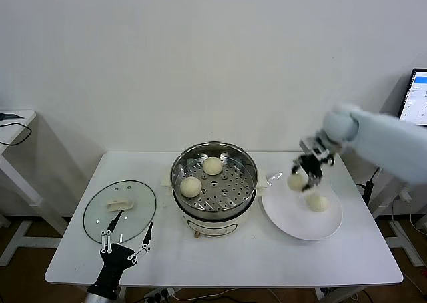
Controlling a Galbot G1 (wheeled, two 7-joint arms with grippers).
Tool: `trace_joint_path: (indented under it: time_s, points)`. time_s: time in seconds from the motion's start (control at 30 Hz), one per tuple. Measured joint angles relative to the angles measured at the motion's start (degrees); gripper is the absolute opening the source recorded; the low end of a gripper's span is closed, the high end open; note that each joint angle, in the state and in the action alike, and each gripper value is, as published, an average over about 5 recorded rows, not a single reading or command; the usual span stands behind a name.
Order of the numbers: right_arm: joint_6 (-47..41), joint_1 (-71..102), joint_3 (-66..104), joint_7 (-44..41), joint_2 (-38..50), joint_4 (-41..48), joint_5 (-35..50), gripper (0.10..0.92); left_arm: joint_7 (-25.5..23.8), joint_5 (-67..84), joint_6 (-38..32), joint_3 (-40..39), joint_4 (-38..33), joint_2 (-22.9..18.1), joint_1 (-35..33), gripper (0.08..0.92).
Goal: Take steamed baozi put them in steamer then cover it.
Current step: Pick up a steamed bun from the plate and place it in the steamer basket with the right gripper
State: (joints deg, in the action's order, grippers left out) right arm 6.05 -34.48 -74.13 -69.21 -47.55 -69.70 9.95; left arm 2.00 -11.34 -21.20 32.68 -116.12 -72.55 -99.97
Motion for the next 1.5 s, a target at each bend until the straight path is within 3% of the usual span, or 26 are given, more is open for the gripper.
trace_joint_path:
  time_s: [0.73,1.5]
  points:
    - [28.4,-3.6,0.0,4.2,-14.4,-15.3,-15.4,0.697,0.0,0.2,-0.3,0.3,-0.3,0.0,0.1,0.823]
    - [35.7,5.1,0.3,5.8,-19.7,-14.5,-26.6,0.721,0.1,0.6,-1.0,0.7,0.3,-0.2,0.0,0.823]
